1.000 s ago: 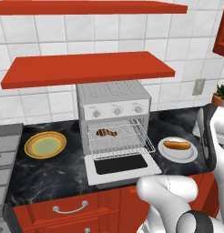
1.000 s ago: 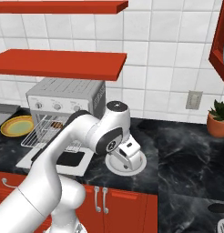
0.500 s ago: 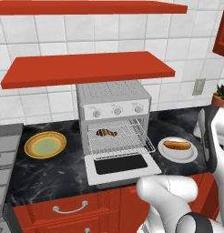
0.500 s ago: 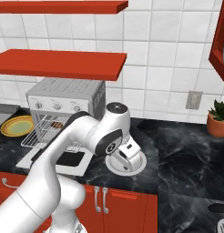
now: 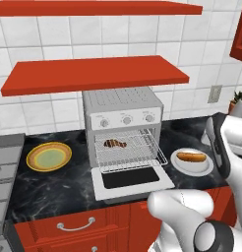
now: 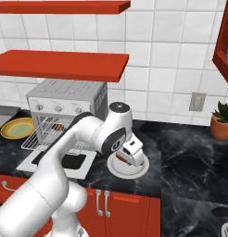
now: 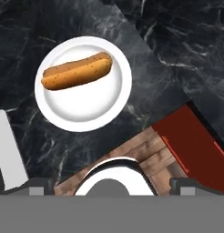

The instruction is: Open the toaster oven door. Place the hotdog bun on the top rack in the toaster oven and place the chicken drumstick on the bottom rack.

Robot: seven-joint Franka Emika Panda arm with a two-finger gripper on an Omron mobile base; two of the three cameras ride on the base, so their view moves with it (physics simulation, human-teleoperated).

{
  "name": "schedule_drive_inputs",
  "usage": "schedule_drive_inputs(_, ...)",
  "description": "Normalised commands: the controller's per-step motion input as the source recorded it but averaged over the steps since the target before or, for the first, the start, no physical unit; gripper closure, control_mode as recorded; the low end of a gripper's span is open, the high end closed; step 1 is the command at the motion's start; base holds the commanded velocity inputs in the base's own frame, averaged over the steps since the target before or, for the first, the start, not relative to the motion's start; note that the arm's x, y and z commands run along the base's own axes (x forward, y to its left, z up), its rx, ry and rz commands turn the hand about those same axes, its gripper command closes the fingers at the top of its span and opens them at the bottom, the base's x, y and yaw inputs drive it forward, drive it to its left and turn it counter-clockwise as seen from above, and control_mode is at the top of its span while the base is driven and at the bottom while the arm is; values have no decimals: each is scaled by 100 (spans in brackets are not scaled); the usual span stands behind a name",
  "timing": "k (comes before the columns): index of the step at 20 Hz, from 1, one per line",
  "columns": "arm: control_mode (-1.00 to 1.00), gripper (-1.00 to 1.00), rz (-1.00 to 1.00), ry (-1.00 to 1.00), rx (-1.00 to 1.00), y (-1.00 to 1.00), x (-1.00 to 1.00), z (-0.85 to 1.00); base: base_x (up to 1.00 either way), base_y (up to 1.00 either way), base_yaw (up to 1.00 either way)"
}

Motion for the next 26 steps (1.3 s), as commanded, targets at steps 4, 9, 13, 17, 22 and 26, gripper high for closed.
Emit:
schedule_drive_inputs(4, -100, -100, 37, 0, 0, 0, 50, -3, 0, 0, 0)
schedule_drive_inputs(9, -100, -100, 46, 0, -3, -2, 20, -2, 0, 0, 0)
schedule_drive_inputs(13, -100, -100, 37, -2, -17, 4, 0, -7, 0, 0, 0)
schedule_drive_inputs(17, -100, -100, 33, 0, -26, 13, 5, -36, 0, 0, 0)
schedule_drive_inputs(22, -100, -100, 24, 0, -13, 8, 5, -53, 0, 0, 0)
schedule_drive_inputs(26, -100, -100, 19, 0, -2, 12, 13, -34, 0, 0, 0)
